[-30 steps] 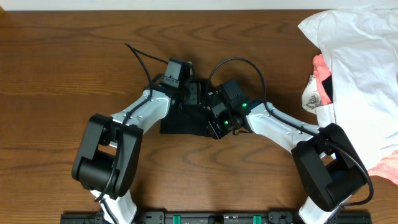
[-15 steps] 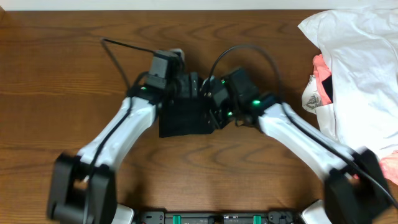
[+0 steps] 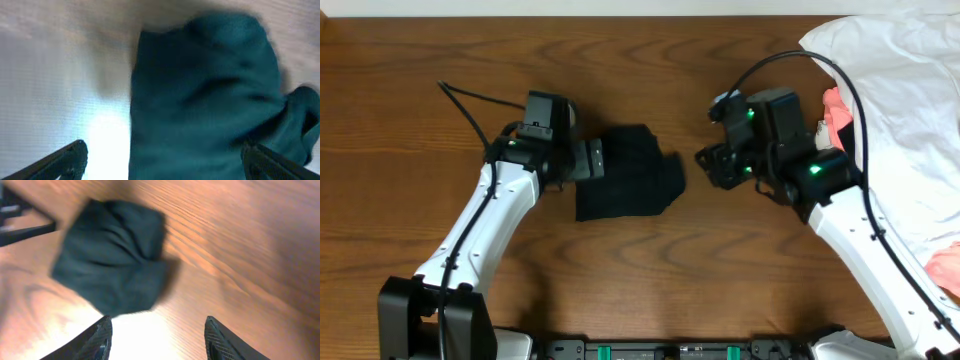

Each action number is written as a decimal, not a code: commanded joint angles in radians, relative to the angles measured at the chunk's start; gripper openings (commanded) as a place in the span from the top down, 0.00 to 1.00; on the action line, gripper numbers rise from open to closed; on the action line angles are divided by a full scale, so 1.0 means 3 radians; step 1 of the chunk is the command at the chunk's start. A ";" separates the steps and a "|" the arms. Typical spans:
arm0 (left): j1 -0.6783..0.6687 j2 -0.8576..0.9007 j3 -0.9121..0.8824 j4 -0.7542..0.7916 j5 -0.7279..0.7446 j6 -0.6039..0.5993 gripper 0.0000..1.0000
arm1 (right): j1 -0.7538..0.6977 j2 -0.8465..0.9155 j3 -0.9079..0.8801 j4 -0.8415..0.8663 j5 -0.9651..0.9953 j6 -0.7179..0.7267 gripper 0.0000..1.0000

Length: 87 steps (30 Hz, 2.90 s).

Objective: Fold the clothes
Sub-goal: 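Release the bundle and pull both grippers back outward, then grasp the black bundle with the left gripper and carry it left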

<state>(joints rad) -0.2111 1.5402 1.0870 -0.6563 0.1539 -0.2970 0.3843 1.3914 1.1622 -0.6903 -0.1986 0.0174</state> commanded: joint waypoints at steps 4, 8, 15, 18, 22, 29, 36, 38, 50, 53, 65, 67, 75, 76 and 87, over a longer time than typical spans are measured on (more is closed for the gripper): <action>-0.0001 0.0083 -0.0086 -0.0022 -0.0224 -0.0173 0.02 | -0.0191 0.0095 -0.0004 -0.0111 0.0126 -0.0050 0.44; 0.0000 0.0216 -0.0127 0.0159 -0.0079 0.0085 0.02 | -0.0193 0.0125 -0.0004 -0.0142 0.0126 -0.0050 0.44; 0.0048 0.0659 -0.0127 0.0497 0.0270 0.0262 0.02 | -0.0189 0.0177 -0.0004 -0.0197 0.0125 -0.0048 0.44; 0.0071 0.0872 -0.0127 0.0614 0.0425 0.0291 0.02 | -0.0189 0.0193 -0.0004 -0.0210 0.0126 -0.0048 0.44; 0.0067 0.1087 -0.0127 0.0662 0.0673 0.0454 0.02 | -0.0189 0.0200 -0.0004 -0.0206 0.0126 -0.0048 0.44; 0.0067 0.1317 -0.0127 0.0622 0.0936 0.0553 0.29 | -0.0189 0.0207 -0.0004 -0.0207 0.0125 -0.0048 0.45; 0.0067 0.1303 -0.0120 0.0631 0.0945 0.0552 0.94 | -0.0188 0.0207 -0.0005 -0.0207 0.0125 -0.0048 0.46; 0.0067 0.1249 -0.0117 0.0622 0.0947 0.0552 0.94 | -0.0189 0.0207 -0.0005 -0.0207 0.0125 -0.0048 0.46; 0.0071 0.0380 0.0032 0.0969 0.0317 0.0203 0.94 | -0.0189 0.0207 -0.0023 -0.0207 0.0125 -0.0047 0.46; 0.0072 0.0235 0.0032 0.1195 -0.0206 0.0198 0.94 | -0.0189 0.0207 -0.0023 -0.0207 0.0125 -0.0047 0.46; 0.0799 0.0406 0.0032 0.1609 -0.0942 -0.0207 0.94 | -0.0189 0.0207 -0.0023 -0.0327 0.0125 -0.0048 0.46; 0.1012 0.0444 0.0031 0.1606 -0.0940 -0.0341 0.94 | -0.0189 0.0207 -0.0023 -0.0351 0.0125 -0.0048 0.46; 0.1652 0.0593 0.0031 0.1457 -0.0903 -0.0453 0.94 | -0.0189 0.0207 -0.0023 -0.0359 0.0125 -0.0048 0.46; 0.1708 0.0604 0.0031 0.1431 -0.0903 -0.0453 0.94 | -0.0189 0.0207 -0.0023 -0.0359 0.0125 -0.0048 0.46; 0.2286 0.0628 0.0031 0.1128 -0.0899 -0.0628 0.94 | -0.0189 0.0207 -0.0023 -0.0360 0.0125 -0.0048 0.45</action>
<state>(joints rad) 0.4397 1.7248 1.0843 -0.3050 -0.0898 -0.4458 0.3313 1.4494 1.1618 -0.7963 -0.1631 0.0143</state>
